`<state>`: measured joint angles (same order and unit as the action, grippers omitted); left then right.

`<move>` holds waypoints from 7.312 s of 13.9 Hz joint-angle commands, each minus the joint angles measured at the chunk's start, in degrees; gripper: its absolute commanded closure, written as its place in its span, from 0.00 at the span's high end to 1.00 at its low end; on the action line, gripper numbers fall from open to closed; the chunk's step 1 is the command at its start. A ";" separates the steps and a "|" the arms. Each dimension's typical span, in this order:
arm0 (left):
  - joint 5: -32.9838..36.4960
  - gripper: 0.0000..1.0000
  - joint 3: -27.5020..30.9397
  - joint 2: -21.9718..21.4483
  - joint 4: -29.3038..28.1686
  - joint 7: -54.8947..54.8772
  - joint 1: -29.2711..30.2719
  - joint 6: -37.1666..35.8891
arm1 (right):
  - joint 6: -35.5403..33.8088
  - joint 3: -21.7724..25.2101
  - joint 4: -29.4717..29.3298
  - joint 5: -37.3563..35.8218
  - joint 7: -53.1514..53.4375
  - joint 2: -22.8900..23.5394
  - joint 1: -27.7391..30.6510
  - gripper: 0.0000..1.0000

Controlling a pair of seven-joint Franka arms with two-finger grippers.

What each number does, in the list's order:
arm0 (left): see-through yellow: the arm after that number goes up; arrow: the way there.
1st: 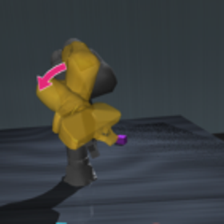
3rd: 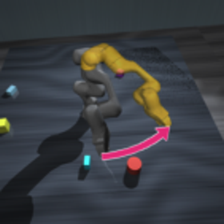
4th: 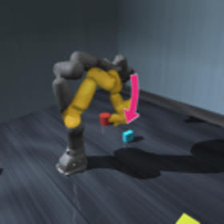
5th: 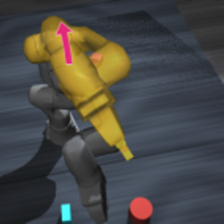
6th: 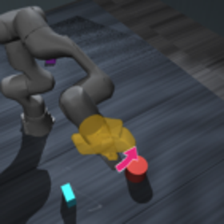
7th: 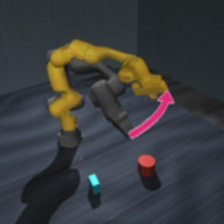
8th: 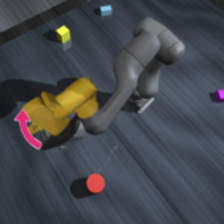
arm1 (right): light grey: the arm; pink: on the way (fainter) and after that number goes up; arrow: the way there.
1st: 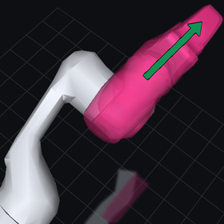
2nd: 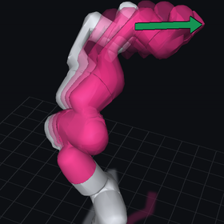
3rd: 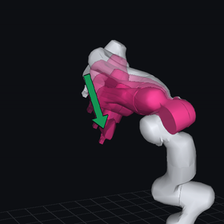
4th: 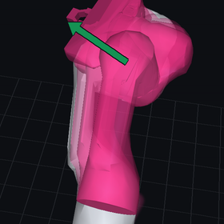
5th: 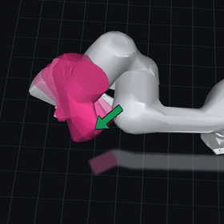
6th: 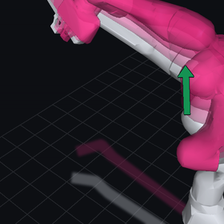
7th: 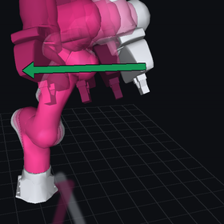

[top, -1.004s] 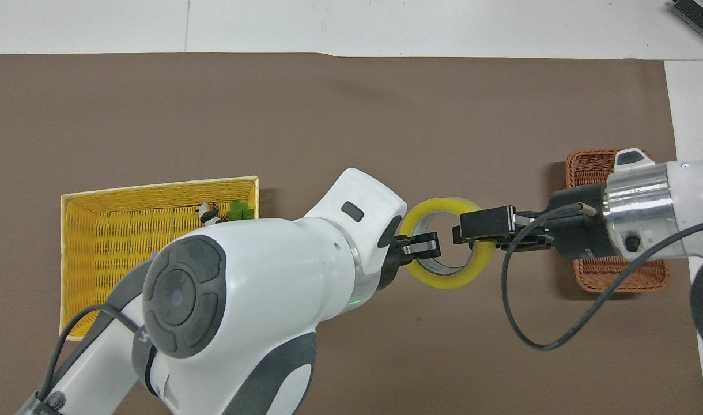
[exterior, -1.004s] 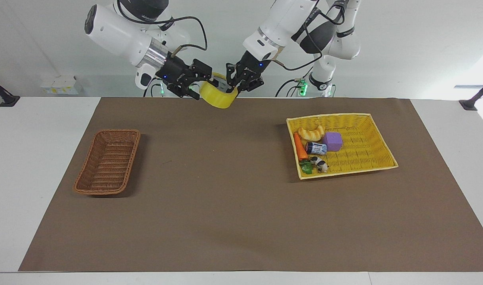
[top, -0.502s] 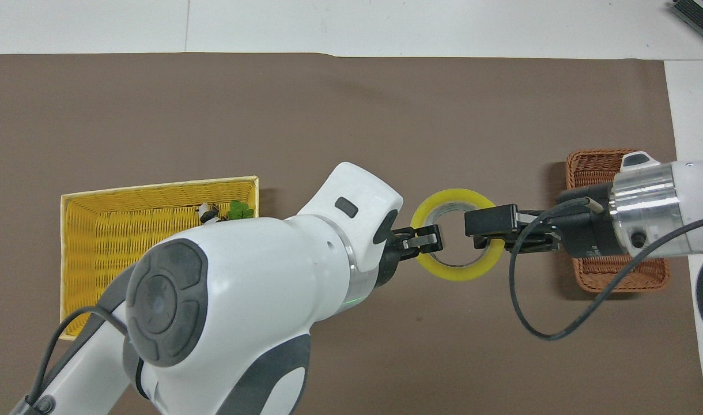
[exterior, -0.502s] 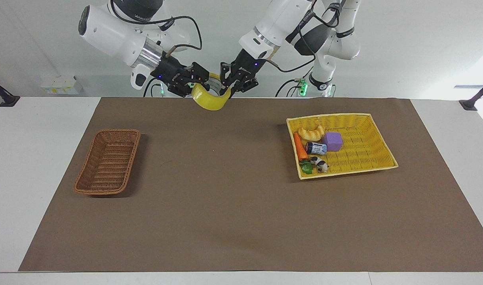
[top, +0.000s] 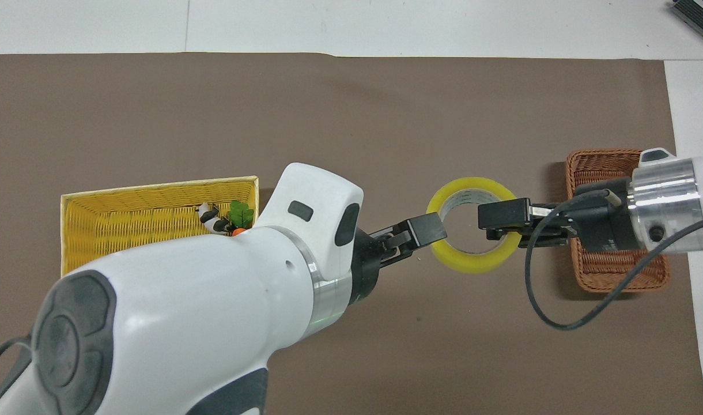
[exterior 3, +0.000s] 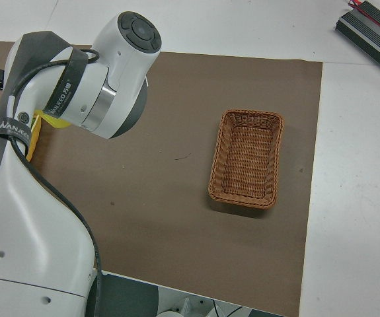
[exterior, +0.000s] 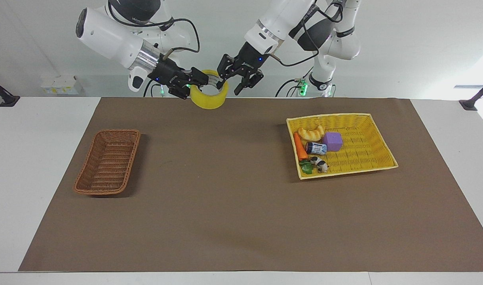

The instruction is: Move tape to another basket

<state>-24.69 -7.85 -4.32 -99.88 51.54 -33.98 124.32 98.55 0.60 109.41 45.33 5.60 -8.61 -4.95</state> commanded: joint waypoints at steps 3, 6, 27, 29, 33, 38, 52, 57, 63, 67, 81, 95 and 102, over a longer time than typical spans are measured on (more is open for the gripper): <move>2.88 1.00 0.73 -1.31 -0.58 -1.43 9.44 -12.60 | -7.03 -0.07 -0.96 -3.32 -4.19 -0.88 6.25 0.00; 5.62 1.00 0.82 -1.22 -0.23 -14.40 17.16 -19.97 | -8.64 -0.07 -0.69 -6.72 -6.20 -1.06 13.55 0.00; 27.51 1.00 1.17 4.76 11.64 -60.24 40.92 -40.04 | 14.02 0.02 -0.78 -15.01 -35.47 24.77 31.23 0.00; 27.42 1.00 1.17 4.67 11.72 -59.98 41.54 -39.86 | 14.57 0.02 -0.78 -15.01 -35.57 25.57 31.23 0.00; 27.42 1.00 1.17 4.67 11.72 -59.80 40.93 -39.86 | 15.44 0.02 -0.25 -15.36 -35.74 26.27 31.06 0.00; 27.42 1.00 1.17 4.67 11.72 -59.80 41.45 -39.86 | 15.80 0.02 -0.60 -16.59 -36.19 27.24 30.79 1.00; 27.42 1.00 1.17 4.67 11.72 -59.80 41.37 -39.86 | 15.62 -0.24 -9.39 -33.71 -22.06 20.39 20.87 1.00; 27.42 1.00 1.08 4.67 11.72 -59.80 41.37 -39.86 | 12.12 -0.33 -8.69 -42.06 -8.09 14.95 13.67 1.00; 27.42 1.00 1.08 4.67 11.72 -59.80 41.37 -39.86 | 7.11 -0.33 -7.46 -45.67 8.96 9.32 3.04 1.00; 27.42 1.00 1.08 4.67 11.72 -59.80 41.37 -39.86 | 5.52 -0.86 -8.24 -46.21 17.68 7.29 -2.51 1.00; 27.42 1.00 1.08 4.67 11.72 -59.80 41.37 -39.86 | -12.59 3.62 -17.57 -44.89 3.47 2.89 0.47 1.00; 27.42 1.00 1.08 4.67 11.72 -59.80 41.37 -39.86 | -11.80 3.97 -21.52 -44.98 -4.72 6.15 5.65 1.00; 27.42 1.00 1.17 4.67 11.72 -59.80 41.37 -39.86 | -9.43 3.45 -16.51 -46.21 -5.07 3.51 4.78 1.00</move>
<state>1.59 -6.34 0.15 -89.15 -7.79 6.98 85.16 87.30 4.36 90.07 0.56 1.46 -3.31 -0.34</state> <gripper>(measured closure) 0.000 0.000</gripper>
